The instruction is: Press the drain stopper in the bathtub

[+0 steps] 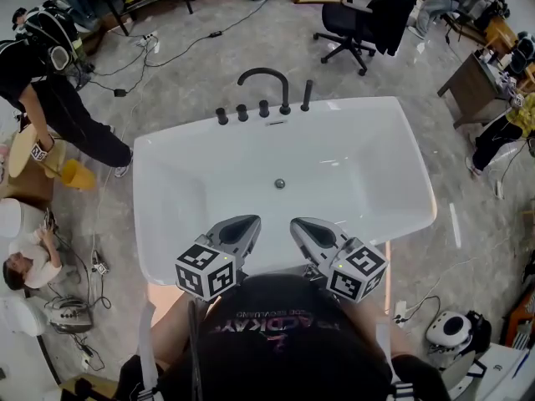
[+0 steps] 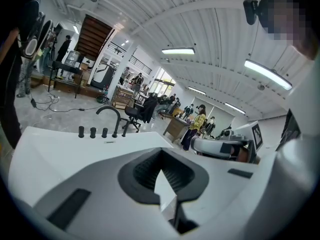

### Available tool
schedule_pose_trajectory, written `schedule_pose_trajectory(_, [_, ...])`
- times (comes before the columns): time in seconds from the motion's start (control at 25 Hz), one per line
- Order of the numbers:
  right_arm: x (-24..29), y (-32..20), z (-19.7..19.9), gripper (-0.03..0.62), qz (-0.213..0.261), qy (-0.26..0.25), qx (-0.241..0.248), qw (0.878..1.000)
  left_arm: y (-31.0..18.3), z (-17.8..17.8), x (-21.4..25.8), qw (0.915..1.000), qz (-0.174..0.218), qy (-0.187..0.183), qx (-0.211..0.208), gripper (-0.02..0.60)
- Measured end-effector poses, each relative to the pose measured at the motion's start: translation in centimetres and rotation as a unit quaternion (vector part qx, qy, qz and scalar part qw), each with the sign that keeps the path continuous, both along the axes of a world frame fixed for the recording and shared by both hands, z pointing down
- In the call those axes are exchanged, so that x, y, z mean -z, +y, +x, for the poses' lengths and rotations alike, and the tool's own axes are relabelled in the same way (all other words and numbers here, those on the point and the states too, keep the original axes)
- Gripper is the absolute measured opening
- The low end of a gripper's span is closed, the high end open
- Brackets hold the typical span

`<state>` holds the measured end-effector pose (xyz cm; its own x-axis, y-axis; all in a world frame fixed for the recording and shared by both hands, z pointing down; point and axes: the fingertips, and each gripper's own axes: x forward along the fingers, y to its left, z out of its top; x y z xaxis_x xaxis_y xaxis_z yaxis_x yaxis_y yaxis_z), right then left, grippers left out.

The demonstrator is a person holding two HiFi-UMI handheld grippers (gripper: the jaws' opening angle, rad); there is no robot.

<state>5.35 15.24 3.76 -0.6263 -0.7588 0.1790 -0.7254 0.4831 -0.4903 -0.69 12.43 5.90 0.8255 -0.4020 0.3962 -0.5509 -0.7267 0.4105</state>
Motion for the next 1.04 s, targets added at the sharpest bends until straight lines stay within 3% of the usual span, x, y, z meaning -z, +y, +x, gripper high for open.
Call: schedule_pose_trajectory(1.04, [-0.1, 1.7, 0.0, 0.015, -0.002, 0.002, 0.003, 1.0, 1.7, 0.2, 0.2, 1.0, 0.004, 0.003, -0.004, 0.003])
